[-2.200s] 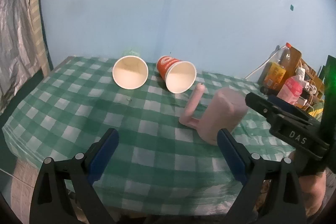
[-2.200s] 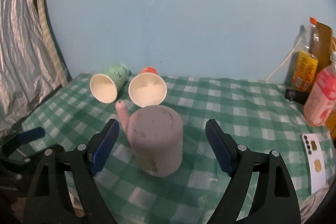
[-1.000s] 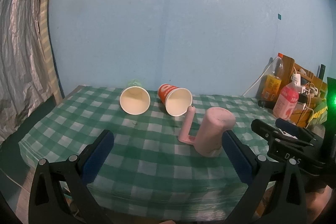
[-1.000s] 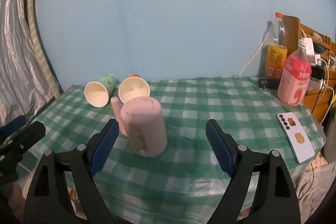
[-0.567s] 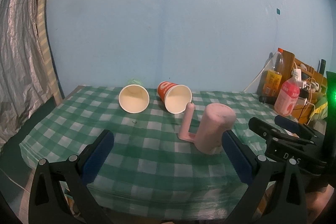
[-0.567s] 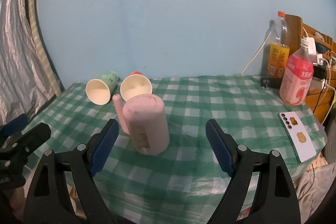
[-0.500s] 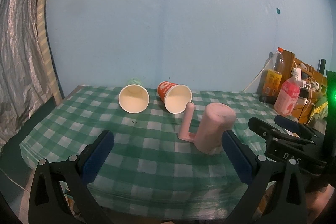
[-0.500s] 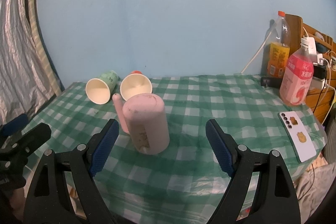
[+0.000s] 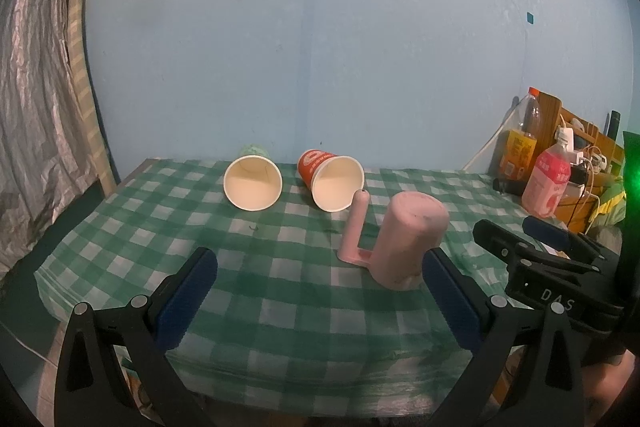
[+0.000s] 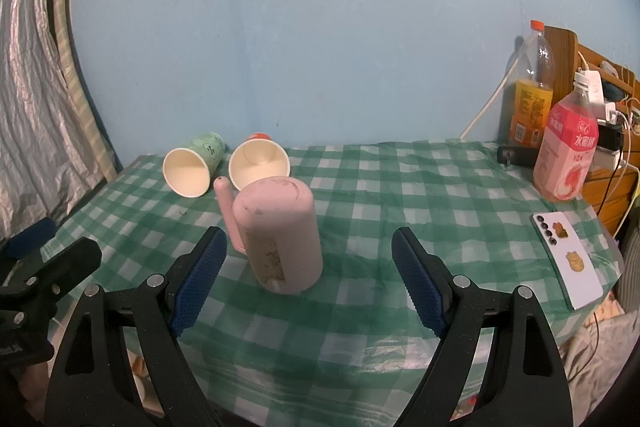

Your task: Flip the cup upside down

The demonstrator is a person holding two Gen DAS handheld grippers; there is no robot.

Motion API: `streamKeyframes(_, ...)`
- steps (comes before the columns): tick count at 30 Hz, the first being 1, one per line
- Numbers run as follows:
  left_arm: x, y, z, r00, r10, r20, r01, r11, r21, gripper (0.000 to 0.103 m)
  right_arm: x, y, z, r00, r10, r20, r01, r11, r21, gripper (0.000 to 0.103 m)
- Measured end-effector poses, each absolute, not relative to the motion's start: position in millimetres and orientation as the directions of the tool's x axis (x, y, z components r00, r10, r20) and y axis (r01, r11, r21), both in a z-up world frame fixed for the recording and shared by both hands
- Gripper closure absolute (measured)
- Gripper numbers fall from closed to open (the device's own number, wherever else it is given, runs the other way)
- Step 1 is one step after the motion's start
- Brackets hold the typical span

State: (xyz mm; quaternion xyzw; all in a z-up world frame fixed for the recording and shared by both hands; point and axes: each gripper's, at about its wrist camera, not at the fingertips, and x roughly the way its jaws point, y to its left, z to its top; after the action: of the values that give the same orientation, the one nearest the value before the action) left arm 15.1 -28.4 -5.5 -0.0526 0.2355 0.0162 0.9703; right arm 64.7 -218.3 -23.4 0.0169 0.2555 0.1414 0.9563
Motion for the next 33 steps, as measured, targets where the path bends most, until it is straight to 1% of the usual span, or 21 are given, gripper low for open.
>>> streamKeyframes(33, 14.0, -27.8, -6.5, 0.887, 0.001, -0.461, -0.043, 0.996, -0.082, 0.0, 63.3, -215.0, -24.2, 0.829, 0.28, -0.483, -0.263, 0.959, 0.105, 0.019)
